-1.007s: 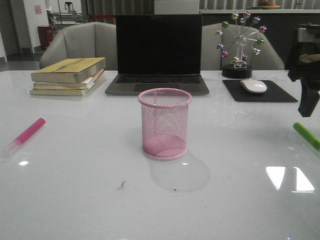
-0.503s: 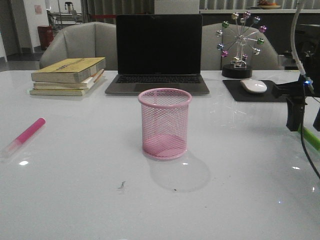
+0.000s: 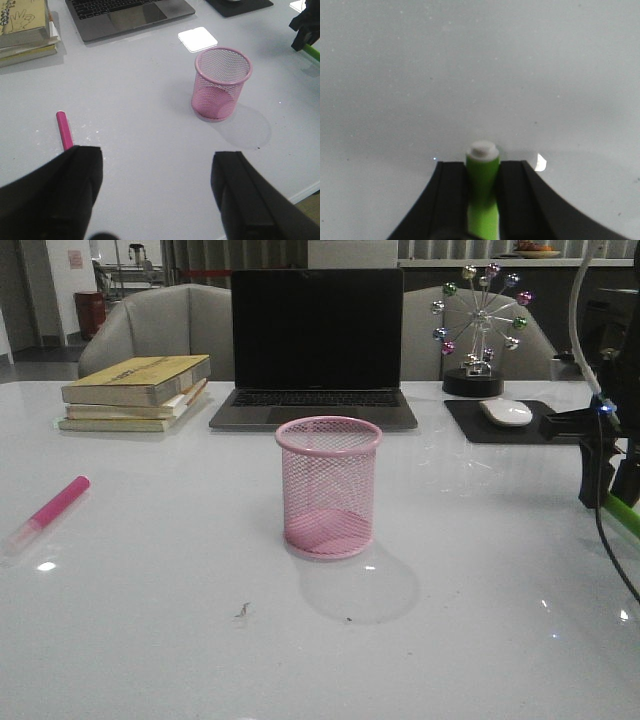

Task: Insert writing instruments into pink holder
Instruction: 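Lower the right gripper onto the green marker and close on it, then lift the green marker with the right gripper over the pink holder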

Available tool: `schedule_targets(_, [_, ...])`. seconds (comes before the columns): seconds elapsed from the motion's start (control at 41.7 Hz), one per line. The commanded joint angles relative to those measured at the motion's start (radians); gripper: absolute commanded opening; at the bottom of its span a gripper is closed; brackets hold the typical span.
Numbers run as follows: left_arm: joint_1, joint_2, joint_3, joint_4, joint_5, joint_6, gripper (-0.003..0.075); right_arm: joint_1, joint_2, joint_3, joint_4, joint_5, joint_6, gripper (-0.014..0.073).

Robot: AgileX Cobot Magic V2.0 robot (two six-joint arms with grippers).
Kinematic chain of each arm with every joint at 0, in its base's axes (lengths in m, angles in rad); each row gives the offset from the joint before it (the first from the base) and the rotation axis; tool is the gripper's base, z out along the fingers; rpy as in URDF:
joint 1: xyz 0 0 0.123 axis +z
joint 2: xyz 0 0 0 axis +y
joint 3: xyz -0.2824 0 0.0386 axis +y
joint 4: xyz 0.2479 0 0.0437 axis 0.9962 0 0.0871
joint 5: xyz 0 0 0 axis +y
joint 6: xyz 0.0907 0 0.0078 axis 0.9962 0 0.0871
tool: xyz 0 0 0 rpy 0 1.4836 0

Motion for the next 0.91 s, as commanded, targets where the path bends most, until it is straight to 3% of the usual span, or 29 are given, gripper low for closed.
schedule_targets(0.0, [-0.008,0.004,-0.031,-0.001,-0.072,0.000,0.0509,0.002,-0.105,-0.014,0.047,-0.031,-0.015,0.0150])
schedule_targets(0.216, [-0.008,0.004,-0.031,-0.001,-0.072,0.000,0.0509,0.100,-0.365,0.199,0.179,-0.378,-0.105,0.0150])
schedule_targets(0.503, [-0.008,0.004,-0.031,-0.001,-0.072,0.000,0.0509,0.370,-0.668,0.520,0.192,-0.954,-0.120,0.0150])
schedule_targets(0.743, [-0.008,0.004,-0.031,-0.001,-0.072,0.000,0.0509,0.593,-0.678,0.658,0.191,-1.394,-0.119,0.0150])
schedule_targets(0.887, [-0.008,0.004,-0.031,-0.001,-0.072,0.000,0.0509,0.665,-0.613,0.671,0.191,-1.513,-0.119,0.0150])
